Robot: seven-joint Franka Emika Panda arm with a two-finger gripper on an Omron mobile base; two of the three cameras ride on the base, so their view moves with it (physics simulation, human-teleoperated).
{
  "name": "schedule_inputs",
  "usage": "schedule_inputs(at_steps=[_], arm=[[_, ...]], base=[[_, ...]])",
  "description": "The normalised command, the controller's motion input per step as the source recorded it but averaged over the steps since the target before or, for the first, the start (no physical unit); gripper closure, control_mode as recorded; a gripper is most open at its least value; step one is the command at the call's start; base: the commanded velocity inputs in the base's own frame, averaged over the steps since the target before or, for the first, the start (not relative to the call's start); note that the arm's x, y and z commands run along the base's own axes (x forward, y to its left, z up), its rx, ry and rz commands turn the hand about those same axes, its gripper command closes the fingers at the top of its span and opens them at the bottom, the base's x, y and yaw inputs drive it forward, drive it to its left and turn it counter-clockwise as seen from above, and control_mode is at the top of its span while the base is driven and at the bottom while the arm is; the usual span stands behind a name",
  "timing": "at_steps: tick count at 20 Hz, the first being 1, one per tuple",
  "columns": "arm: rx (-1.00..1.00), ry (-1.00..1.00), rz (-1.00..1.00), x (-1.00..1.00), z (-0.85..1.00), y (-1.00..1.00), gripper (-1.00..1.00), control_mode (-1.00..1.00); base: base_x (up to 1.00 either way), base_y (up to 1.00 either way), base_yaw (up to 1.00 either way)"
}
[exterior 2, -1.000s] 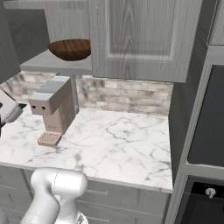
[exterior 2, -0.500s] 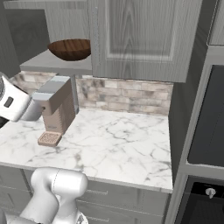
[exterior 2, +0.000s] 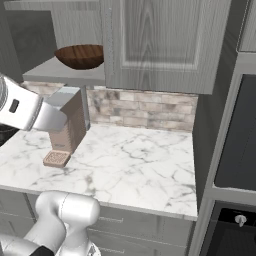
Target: Move the bowls from the cabinet to the plates on the dining table.
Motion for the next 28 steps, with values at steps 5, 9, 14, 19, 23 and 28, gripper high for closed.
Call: schedule_inputs(at_steps=[5,9,14,19,23,28], arm=[[-0.08,-0.01,-0.01,0.12,-0.16,-0.1,-1.0,-1.0],[0.0,-0.06,0.0,0.38,-0.3,0.0,-1.0,-1.0],[-0.01,-0.02,0.0,0.53,-0.04,0.0,-1.0,-1.0],[-0.04,-0.02,0.0,0.25,0.06,0.0,-1.0,-1.0],[-0.01,0.0,0.0,0.04,0.35,0.0,-1.0,-1.0],[0.0,0.0,0.0,0.02,0.48,-0.03,-1.0,-1.0]], base=[[0.0,0.0,0.0],[0.0,0.0,0.0],[0.0,0.0,0.0],[0.0,0.0,0.0],[0.0,0.0,0.0],[0.0,0.0,0.0]])
